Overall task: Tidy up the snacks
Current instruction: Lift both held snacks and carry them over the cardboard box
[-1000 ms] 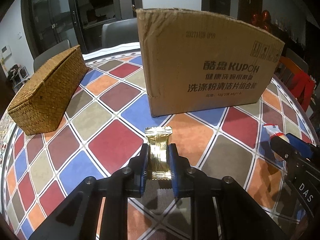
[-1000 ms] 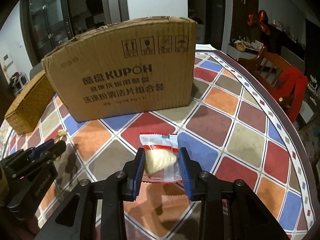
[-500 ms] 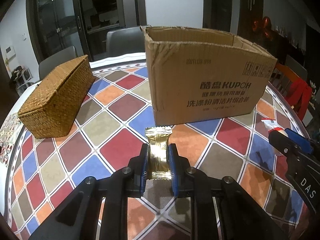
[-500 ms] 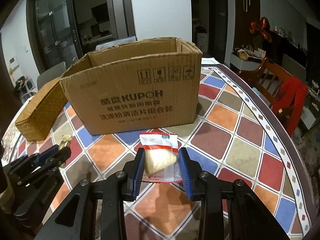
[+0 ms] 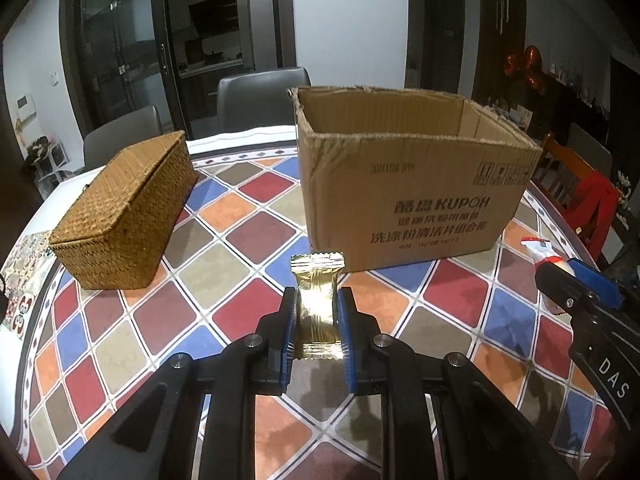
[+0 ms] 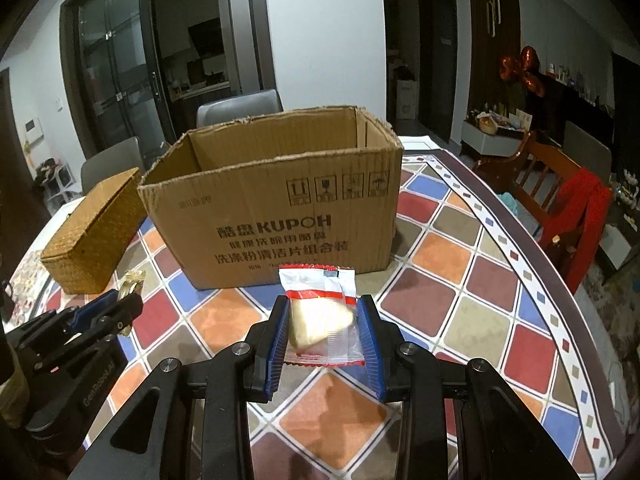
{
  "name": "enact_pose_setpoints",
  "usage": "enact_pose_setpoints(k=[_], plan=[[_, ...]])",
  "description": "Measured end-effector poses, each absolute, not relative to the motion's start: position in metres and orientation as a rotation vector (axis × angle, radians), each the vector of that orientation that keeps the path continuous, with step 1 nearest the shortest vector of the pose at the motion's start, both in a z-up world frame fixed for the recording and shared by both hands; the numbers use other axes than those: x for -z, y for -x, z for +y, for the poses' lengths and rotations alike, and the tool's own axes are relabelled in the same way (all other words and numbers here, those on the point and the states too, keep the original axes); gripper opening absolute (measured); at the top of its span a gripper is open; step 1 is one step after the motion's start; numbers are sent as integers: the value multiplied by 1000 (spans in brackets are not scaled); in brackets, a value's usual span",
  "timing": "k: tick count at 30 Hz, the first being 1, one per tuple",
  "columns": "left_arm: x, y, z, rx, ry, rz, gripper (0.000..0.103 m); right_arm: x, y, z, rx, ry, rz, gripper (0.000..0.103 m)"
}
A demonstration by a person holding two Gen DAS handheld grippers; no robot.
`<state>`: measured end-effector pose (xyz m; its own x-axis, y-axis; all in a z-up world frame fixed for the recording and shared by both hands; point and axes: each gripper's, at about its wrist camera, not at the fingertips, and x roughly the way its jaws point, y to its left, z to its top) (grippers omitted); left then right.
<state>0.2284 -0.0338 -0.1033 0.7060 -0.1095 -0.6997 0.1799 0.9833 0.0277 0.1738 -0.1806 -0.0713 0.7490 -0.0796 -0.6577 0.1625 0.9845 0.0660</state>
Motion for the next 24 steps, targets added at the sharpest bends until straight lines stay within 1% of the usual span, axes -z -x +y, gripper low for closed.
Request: enact_pose_setpoints(k=[24], plan=[[44, -228, -32, 157, -61, 665, 21, 9, -174, -183, 121, -90, 575, 35]])
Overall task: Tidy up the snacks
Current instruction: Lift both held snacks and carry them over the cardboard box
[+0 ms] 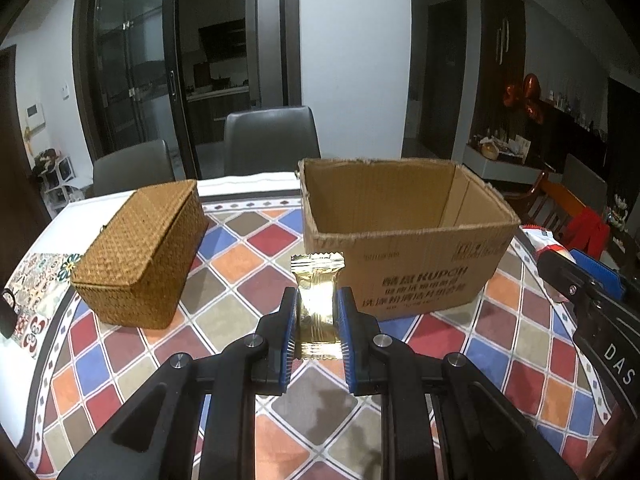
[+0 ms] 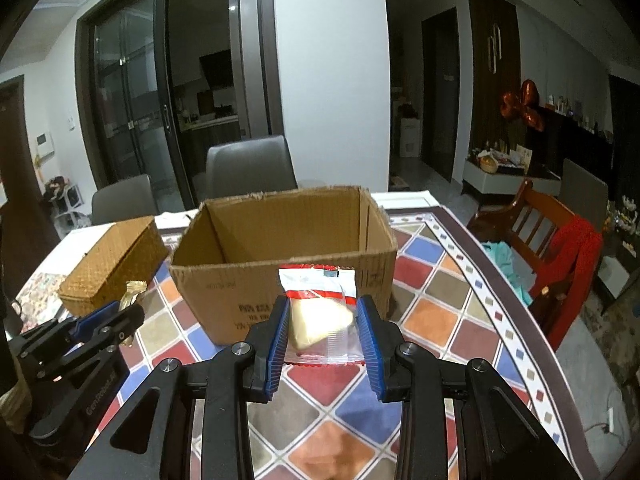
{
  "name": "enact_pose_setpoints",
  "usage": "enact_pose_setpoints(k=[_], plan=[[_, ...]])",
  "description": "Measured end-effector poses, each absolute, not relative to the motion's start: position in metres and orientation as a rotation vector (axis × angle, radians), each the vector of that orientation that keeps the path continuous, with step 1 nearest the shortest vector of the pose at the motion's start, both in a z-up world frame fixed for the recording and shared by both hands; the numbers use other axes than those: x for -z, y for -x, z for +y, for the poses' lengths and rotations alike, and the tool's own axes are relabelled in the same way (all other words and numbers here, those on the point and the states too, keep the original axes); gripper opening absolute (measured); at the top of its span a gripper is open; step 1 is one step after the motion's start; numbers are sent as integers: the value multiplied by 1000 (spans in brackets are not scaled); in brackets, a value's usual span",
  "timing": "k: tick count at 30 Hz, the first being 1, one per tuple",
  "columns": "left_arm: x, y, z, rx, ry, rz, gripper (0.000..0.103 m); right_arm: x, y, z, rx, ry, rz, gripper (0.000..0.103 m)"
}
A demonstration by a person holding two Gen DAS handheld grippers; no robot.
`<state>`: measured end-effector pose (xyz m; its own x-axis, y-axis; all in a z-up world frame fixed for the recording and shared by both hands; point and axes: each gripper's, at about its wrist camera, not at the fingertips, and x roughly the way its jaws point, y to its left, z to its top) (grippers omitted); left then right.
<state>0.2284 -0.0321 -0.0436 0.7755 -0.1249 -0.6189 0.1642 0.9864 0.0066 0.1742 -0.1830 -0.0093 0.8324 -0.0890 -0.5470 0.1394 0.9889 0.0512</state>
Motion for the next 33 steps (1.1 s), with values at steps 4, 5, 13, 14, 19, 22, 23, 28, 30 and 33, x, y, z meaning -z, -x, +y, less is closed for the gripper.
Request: enact_pose_setpoints(k=[4, 5, 13, 14, 19, 22, 23, 28, 30, 33], plan=[[34, -233, -35, 161, -58, 652, 21, -2, -178, -184, 116, -87, 551, 35], [30, -234, -36, 162, -58, 645, 21, -4, -180, -185, 115, -86, 547, 35], [13, -246, -39, 169, -54, 612, 21, -22, -190, -189, 111, -74, 506, 35], [12, -247, -40, 169, -54, 610, 21, -23, -190, -189, 111, -73, 503, 35], [5, -255, -44, 176, -54, 597, 21, -29, -197, -191, 107, -66, 487, 35], [3, -261, -47, 178, -53, 592, 21, -32, -202, -193, 105, -62, 479, 35], [3, -263, -48, 180, -53, 592, 21, -33, -203, -193, 105, -61, 476, 35], [1, -274, -54, 186, -55, 589, 21, -36, -214, -198, 104, -61, 468, 35], [1, -279, -57, 186, -57, 589, 21, -37, -220, -199, 103, -61, 469, 35], [2, -288, -59, 184, -58, 591, 21, -36, -228, -201, 101, -60, 470, 35]])
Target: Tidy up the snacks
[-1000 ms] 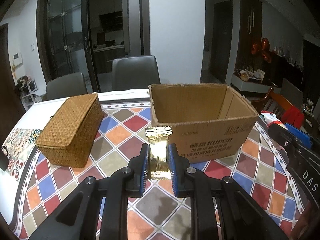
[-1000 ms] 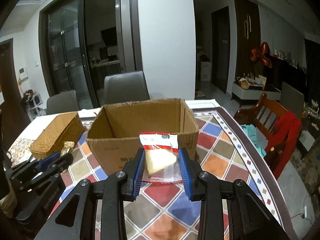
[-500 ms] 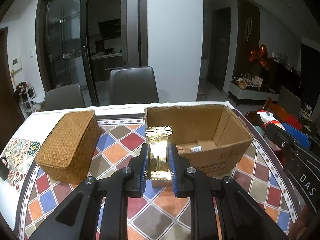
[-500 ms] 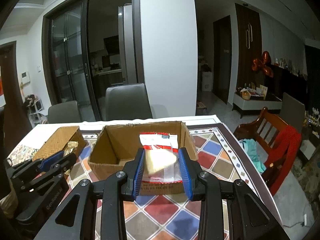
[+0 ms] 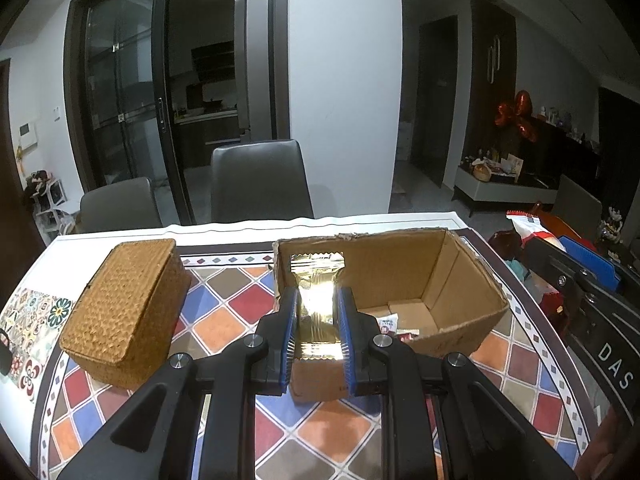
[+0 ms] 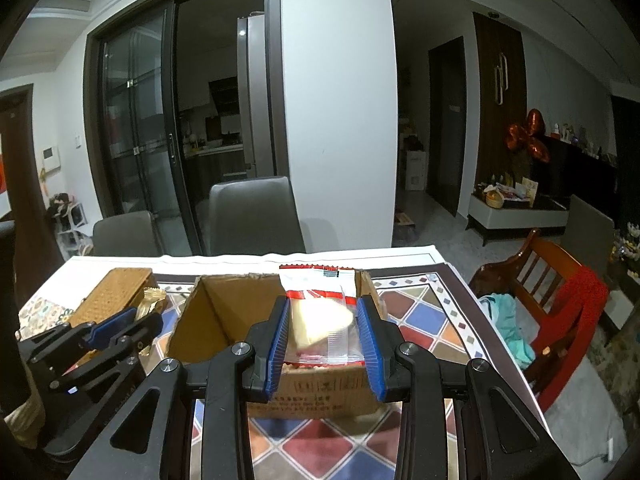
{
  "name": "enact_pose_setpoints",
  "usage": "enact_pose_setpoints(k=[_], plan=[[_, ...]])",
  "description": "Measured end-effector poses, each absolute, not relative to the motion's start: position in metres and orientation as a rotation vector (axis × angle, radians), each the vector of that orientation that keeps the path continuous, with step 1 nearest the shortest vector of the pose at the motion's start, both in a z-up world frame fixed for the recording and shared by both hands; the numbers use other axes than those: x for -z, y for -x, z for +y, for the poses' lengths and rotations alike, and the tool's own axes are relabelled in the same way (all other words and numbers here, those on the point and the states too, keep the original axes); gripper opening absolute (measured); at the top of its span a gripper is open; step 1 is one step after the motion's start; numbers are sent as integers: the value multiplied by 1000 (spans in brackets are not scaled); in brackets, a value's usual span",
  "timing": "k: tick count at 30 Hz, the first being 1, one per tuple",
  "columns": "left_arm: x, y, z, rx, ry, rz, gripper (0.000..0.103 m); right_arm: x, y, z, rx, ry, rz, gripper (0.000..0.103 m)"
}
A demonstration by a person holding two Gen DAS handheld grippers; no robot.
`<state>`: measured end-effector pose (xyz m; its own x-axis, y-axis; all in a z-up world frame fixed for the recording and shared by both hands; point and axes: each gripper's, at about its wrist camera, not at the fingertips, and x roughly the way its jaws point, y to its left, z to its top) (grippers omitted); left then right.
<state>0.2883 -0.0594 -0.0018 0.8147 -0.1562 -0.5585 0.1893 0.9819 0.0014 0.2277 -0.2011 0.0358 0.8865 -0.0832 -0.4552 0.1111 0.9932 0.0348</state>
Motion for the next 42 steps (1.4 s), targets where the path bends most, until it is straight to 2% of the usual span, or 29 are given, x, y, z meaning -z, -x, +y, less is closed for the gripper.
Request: enact_pose_setpoints(k=[35, 37, 39, 40, 42], plan=[[38, -359, -84, 183, -69, 668, 22, 10, -309, -214, 63, -55, 572, 36], [38, -358, -84, 181, -76, 667, 30, 10, -310, -212, 61, -39, 574, 41], [37, -357, -83, 176, -78, 661, 41, 10, -308, -211, 70, -35, 565, 56], [37, -356, -83, 172, -80, 658, 46, 9, -306, -212, 77, -35, 558, 59], [36, -353, -81, 163, -79, 653, 50, 8, -304, -212, 86, -36, 552, 65]])
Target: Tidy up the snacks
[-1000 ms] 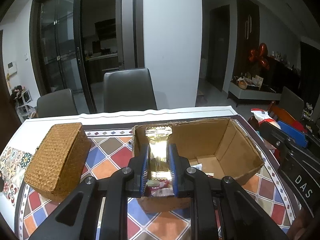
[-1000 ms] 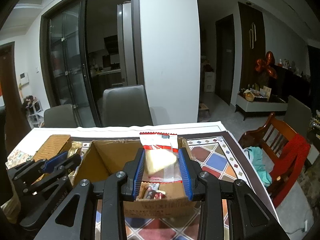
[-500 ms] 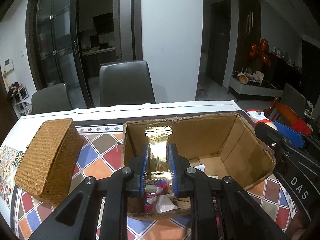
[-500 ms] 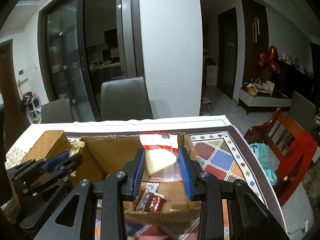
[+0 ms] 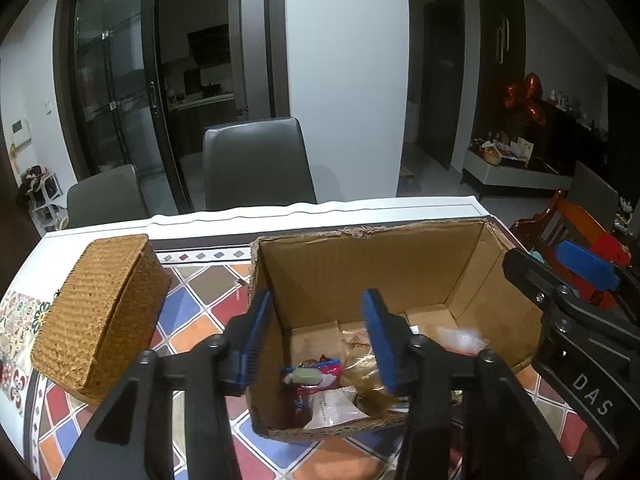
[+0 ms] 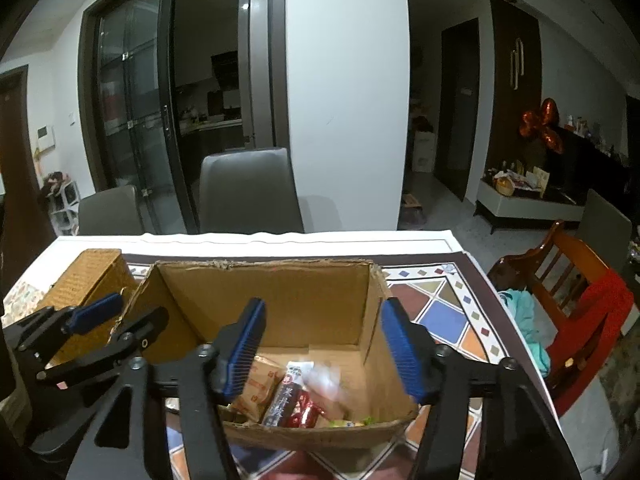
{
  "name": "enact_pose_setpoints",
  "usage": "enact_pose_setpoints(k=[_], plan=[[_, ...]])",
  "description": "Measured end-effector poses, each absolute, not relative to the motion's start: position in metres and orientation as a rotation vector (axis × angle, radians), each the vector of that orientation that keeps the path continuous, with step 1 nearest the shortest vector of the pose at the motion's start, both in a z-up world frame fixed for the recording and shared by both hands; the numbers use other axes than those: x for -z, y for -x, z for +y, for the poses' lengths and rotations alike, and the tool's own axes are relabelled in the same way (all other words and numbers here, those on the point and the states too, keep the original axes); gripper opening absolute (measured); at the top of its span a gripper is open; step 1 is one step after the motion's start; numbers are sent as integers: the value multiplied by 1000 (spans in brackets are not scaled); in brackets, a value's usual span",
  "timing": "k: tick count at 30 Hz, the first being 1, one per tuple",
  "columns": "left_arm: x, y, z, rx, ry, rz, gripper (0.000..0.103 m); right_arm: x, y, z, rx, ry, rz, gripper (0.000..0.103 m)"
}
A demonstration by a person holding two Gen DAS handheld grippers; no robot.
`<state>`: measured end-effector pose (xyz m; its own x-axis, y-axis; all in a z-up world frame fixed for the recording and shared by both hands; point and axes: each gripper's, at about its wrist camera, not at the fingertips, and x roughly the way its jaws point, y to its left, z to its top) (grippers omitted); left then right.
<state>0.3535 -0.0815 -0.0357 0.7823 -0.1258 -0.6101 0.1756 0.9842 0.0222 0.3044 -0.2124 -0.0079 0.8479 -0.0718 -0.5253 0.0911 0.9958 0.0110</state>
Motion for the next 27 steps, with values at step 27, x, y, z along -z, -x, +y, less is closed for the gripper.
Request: enact_pose_setpoints(k=[27], plan=[[1, -288, -48, 68, -57, 591, 84, -24, -241, -206, 115, -30, 504, 80]])
